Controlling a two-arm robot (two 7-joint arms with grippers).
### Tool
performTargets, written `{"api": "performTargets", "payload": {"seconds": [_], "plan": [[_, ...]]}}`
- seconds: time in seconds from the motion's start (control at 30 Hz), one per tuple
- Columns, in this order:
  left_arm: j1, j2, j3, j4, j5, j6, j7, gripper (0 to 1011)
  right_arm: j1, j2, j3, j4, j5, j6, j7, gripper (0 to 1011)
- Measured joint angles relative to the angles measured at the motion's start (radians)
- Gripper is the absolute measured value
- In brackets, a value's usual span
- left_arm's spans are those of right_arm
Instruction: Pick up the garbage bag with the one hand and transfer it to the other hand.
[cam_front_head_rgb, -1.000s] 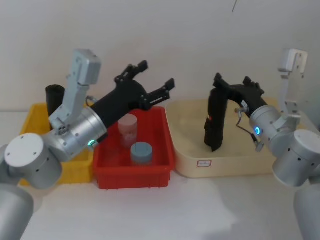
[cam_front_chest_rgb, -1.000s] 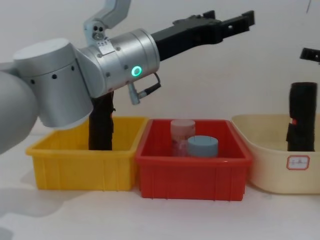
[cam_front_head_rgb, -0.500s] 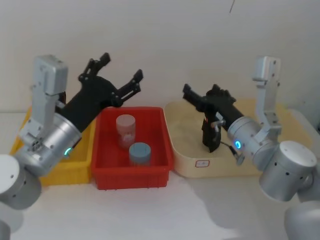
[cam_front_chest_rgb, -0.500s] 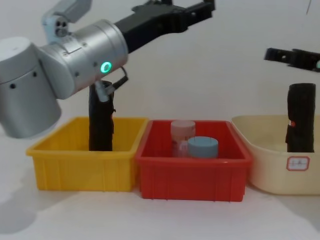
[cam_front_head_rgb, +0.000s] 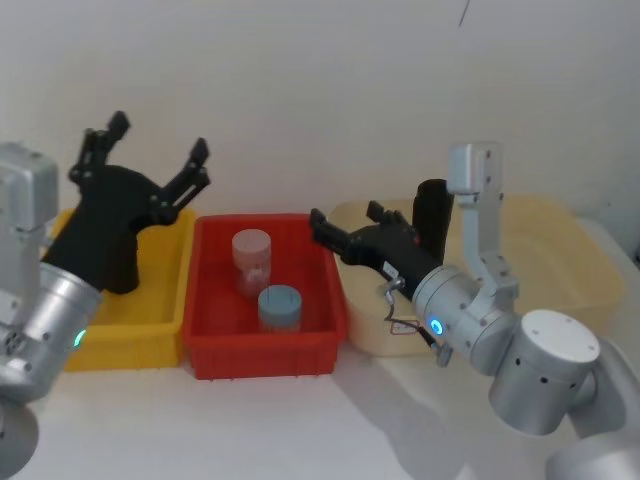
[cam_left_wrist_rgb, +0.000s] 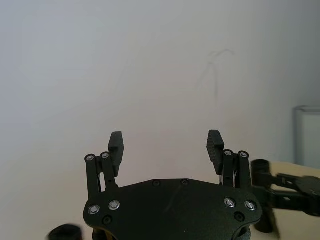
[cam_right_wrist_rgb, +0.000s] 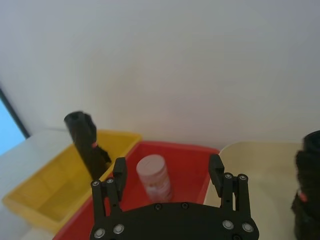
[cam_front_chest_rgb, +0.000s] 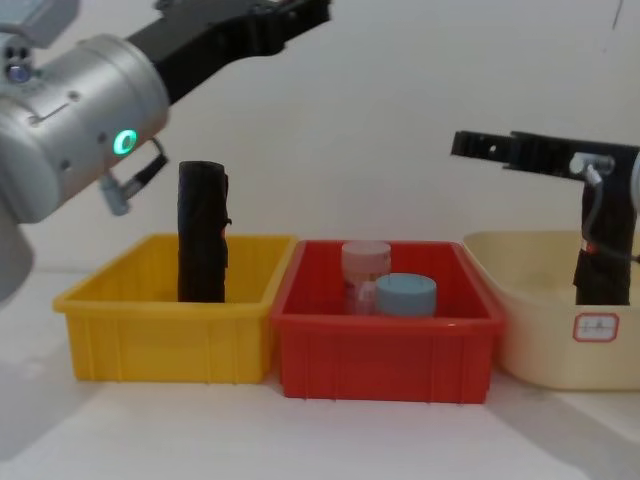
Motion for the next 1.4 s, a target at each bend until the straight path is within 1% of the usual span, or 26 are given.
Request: {"api": "performTargets", "payload": {"seconds": [0.1, 0.13, 0.23, 0.27, 0.3, 0.33, 0.43, 0.63, 0.97, 1.2, 1.4], "plan": [[0.049, 0.006, -0.027, -0.054, 0.027, -0.003, 0.051, 1000, -0.007, 0.005, -0.018, -0.002, -0.007, 0.001, 0.006, 1000], [0.058, 0.007, -0.031, -0.063, 0.032, -0.003, 0.061, 1001, -0.010, 0.008, -0.027, -0.002, -0.012, 0.001, 0.008, 1000], [0.095, 0.010, -0.051, -0.099, 0.053, -0.006, 0.101, 1000, -0.013, 0.015, -0.044, -0.001, -0.025, -0.004, 0.011, 1000], [0.104, 0.010, -0.056, -0.107, 0.058, -0.006, 0.110, 1000, -0.013, 0.015, -0.044, -0.001, -0.025, -0.004, 0.011, 999], [0.126, 0.011, -0.068, -0.127, 0.068, -0.008, 0.128, 1001, -0.015, 0.020, -0.054, 0.002, -0.032, -0.009, 0.012, 1000], [0.134, 0.012, -0.072, -0.135, 0.072, -0.009, 0.139, 1001, -0.015, 0.022, -0.058, 0.004, -0.037, -0.011, 0.012, 999], [0.171, 0.014, -0.093, -0.167, 0.087, -0.013, 0.170, 1000, -0.016, 0.031, -0.074, 0.013, -0.055, -0.029, 0.012, 1000], [0.219, 0.016, -0.120, -0.210, 0.108, -0.019, 0.211, 1001, -0.017, 0.050, -0.103, 0.037, -0.096, -0.068, 0.008, 999], [0.259, 0.018, -0.143, -0.245, 0.124, -0.024, 0.245, 1000, -0.025, 0.079, -0.139, 0.049, -0.137, -0.113, 0.022, 1000], [0.277, 0.019, -0.153, -0.261, 0.131, -0.027, 0.260, 1000, -0.030, 0.094, -0.154, 0.045, -0.144, -0.118, 0.040, 1000], [0.284, 0.019, -0.157, -0.267, 0.135, -0.027, 0.266, 1000, -0.034, 0.103, -0.163, 0.038, -0.136, -0.109, 0.059, 1000]]}}
